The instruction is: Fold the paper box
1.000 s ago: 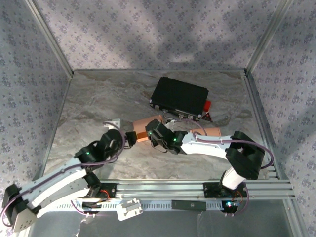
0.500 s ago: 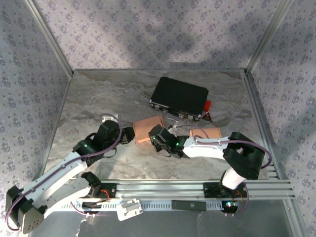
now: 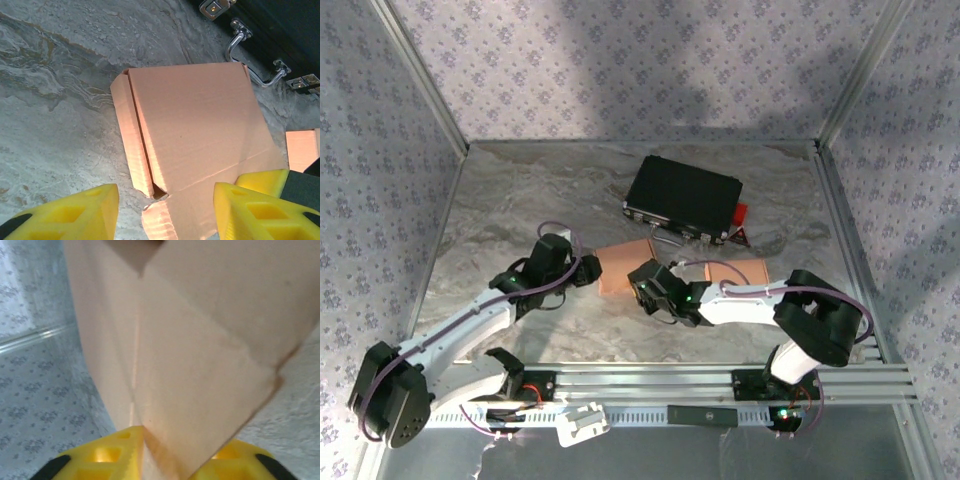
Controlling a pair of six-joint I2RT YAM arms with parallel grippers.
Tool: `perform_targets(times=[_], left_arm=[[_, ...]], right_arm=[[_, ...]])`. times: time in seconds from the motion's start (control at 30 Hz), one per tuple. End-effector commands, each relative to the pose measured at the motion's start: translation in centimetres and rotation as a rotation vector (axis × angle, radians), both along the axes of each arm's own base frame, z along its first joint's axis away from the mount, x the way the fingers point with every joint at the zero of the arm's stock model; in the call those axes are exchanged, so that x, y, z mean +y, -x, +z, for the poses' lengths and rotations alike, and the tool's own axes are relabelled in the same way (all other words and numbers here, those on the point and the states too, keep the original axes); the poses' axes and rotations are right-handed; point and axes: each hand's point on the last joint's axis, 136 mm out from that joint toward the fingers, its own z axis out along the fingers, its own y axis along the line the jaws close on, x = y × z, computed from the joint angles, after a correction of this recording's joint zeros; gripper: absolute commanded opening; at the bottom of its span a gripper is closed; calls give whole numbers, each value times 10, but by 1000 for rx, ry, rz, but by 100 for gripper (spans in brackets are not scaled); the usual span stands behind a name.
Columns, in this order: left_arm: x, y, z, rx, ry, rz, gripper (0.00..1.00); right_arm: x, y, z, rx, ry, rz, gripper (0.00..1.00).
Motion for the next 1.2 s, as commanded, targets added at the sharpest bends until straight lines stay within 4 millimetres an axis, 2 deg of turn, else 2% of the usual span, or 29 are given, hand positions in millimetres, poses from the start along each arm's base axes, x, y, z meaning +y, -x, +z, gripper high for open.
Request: perform_targets(times=[0.0, 0.13, 0.23, 0.37, 0.43, 0.53, 0.67, 0.9, 1.17], left_arm=[[-7, -6, 7, -24, 49, -17, 52], [-6, -10, 2, -14, 48, -26, 49], [-4, -13, -3, 6, 52, -41, 49], [-4, -19, -13, 55, 86, -69, 49], [-8, -22, -16, 76, 108, -85, 47], [-17, -23, -19, 87, 156, -105, 42], [-23, -25, -28, 101, 176, -114, 38], [-28, -20, -45, 122, 220, -114, 35], [-28, -18, -59, 144, 205, -110, 34]], right_arm=[[-8, 5, -10, 47, -3, 20, 35], [-13, 9, -6, 31, 14, 68, 46], [-20, 13, 7, 2, 54, 134, 58], [-44, 16, 29, -76, 148, 216, 66], [-63, 9, 44, -162, 223, 261, 69], [-84, -14, 68, -309, 305, 378, 70], [-95, -39, 78, -398, 369, 571, 68], [-91, -65, 61, -436, 304, 730, 66], [-79, -82, 18, -384, 290, 798, 65]])
